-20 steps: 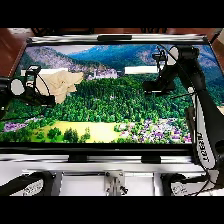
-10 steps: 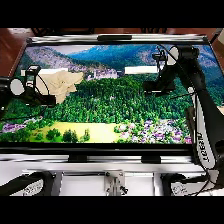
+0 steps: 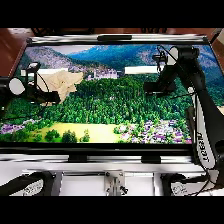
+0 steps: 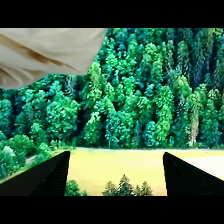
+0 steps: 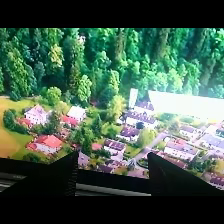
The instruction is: Fold the shirts.
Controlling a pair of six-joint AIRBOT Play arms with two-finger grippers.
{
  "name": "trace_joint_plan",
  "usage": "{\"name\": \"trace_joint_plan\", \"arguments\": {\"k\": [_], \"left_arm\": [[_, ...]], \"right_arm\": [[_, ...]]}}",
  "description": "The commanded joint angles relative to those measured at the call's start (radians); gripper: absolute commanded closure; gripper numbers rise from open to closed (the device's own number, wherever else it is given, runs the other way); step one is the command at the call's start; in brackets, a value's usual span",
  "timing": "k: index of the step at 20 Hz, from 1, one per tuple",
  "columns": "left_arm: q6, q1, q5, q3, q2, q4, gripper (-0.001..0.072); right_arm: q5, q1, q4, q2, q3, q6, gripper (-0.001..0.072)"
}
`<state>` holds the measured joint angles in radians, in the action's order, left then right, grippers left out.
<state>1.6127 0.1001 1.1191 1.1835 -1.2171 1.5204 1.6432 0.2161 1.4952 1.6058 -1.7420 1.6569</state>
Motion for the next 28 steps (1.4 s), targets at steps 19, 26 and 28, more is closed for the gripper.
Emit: {"name": "trace_joint_plan", "arguments": {"k": [19, 26, 28], "left_arm": [[0.024, -0.247, -0.018, 0.615, -0.75, 0.006, 0.0004], [0.004, -0.24, -0.073, 0.636, -0.655, -0.003, 0.0673], [-0.024, -0.216, -0.095, 0.66, -0.531, -0.003, 0.0673]], "right_arm": [[0.107, 0.002, -0.032, 0.002, -0.001, 0.039, 0.0163], [0.145, 0.002, -0.1, -0.004, -0.002, 0.041, 0.0163], [0.161, 0.002, -0.071, -0.024, -0.002, 0.024, 0.0163]]}}
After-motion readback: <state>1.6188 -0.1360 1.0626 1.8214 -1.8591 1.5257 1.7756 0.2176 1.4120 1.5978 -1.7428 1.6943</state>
